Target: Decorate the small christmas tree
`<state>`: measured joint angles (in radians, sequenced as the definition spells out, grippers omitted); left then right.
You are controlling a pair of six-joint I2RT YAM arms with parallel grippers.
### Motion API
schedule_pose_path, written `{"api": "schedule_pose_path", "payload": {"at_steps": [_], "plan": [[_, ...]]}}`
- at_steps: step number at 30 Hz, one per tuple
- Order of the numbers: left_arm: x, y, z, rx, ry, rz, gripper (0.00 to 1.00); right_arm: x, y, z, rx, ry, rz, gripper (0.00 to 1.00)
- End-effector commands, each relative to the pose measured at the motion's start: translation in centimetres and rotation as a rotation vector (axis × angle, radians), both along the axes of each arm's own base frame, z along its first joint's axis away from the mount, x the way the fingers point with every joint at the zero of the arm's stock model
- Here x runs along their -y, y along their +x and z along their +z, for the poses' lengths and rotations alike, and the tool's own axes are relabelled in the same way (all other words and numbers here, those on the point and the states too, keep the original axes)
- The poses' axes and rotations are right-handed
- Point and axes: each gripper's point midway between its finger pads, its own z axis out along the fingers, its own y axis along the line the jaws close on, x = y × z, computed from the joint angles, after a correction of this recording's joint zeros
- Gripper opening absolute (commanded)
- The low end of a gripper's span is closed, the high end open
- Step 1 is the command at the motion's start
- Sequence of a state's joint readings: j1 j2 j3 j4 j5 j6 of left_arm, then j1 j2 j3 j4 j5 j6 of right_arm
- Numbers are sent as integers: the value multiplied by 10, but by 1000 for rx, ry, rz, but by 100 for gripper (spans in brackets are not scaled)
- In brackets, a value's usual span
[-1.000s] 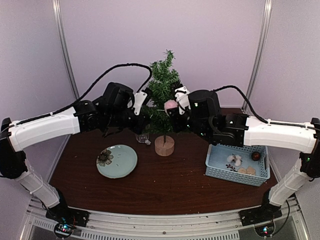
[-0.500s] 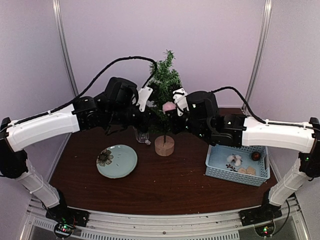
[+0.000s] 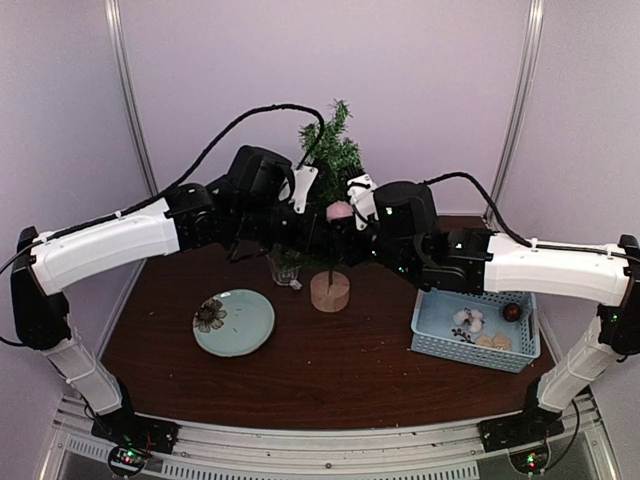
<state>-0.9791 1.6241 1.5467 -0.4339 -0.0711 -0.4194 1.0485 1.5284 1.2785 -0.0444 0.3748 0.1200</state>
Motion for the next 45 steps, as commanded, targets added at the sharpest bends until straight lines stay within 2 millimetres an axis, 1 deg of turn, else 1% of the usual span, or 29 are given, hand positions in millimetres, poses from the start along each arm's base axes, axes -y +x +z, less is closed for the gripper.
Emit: {"api": "schedule_pose_path", "payload": {"at_steps": [1,3,6,17,23,27,31,37,45], "plan": [[3,11,37,18,-107,42,0,-2,-1,4,7,17,-6,0],[-2,14,41,4,-128,66,0,-2,-1,4,9,18,-6,0],[-8,21,42,-24,-150,98,0,-2,0,4,11,18,-6,0],[-13,32,43,-95,-234,137,0,-2,-1,4,15,12,-2,0],[-19,38,47,-144,-296,171,0,-1,-1,2,18,-2,-2,0],[-26,44,47,-189,-347,215,0,0,-1,1,20,-9,-5,0],[-26,43,46,-245,-392,215,0,1,-1,1,22,-13,-4,0],[-31,43,38,-336,-470,254,0,1,-1,1,25,-15,-3,0],[-37,42,32,-408,-513,303,0,2,-1,2,29,-16,-4,0]]}}
